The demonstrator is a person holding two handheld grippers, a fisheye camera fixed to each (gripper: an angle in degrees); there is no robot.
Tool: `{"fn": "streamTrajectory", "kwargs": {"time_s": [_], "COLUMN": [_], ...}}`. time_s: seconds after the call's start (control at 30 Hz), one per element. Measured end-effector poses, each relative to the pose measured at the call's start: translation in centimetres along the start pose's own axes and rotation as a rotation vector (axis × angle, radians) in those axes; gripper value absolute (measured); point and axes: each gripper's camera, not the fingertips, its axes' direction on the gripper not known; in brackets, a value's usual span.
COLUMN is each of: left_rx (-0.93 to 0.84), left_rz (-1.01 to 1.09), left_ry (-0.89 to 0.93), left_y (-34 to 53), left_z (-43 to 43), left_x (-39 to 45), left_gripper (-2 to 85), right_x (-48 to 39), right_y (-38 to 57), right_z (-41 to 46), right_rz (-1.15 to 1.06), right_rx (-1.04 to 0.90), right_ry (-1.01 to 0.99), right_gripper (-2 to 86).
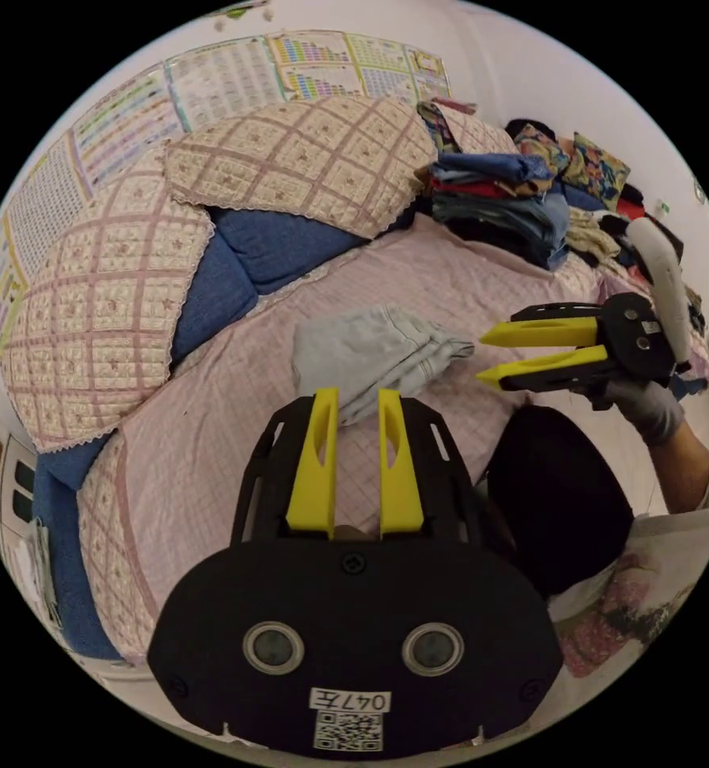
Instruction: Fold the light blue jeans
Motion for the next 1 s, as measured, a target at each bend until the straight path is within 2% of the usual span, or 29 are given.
{"fn": "streamTrajectory", "kwargs": {"time_s": [0.27, 0.43, 0.53, 0.73, 0.9, 1.0], "left_rx": [-0.119, -0.144, -0.146, 0.019, 0.031, 0.047], "left_rz": [0.197, 0.238, 0.210, 0.026, -0.026, -0.063], "left_ry": [-0.007, 0.056, 0.127, 0.121, 0.011, -0.006], "left_y": [0.7, 2.5, 3.9, 7.7, 10.8, 12.9], "left_z": [9.9, 13.0, 14.4, 12.7, 13.1, 13.2], "left_x": [2.1, 0.9, -1.3, -8.2, -13.1, -16.0], "left_gripper": [10.3, 7.2, 4.5, 0.1, -0.6, -0.6], "right_x": [-0.5, -0.6, -1.2, -2.8, -4.7, -6.4], "right_y": [-1.1, -1.6, -2.2, -3.0, -5.0, -6.4], "right_z": [1.8, 2.0, 1.9, 1.0, 4.0, 5.0], "right_rz": [0.018, 0.025, 0.022, 0.021, -0.045, -0.092], "right_rx": [-0.023, -0.009, 0.010, 0.110, 0.006, 0.000], "right_ry": [0.011, 0.027, 0.066, 0.156, 0.159, 0.263], "right_gripper": [8.7, 7.9, 7.7, 8.5, 12.0, 12.9]}}
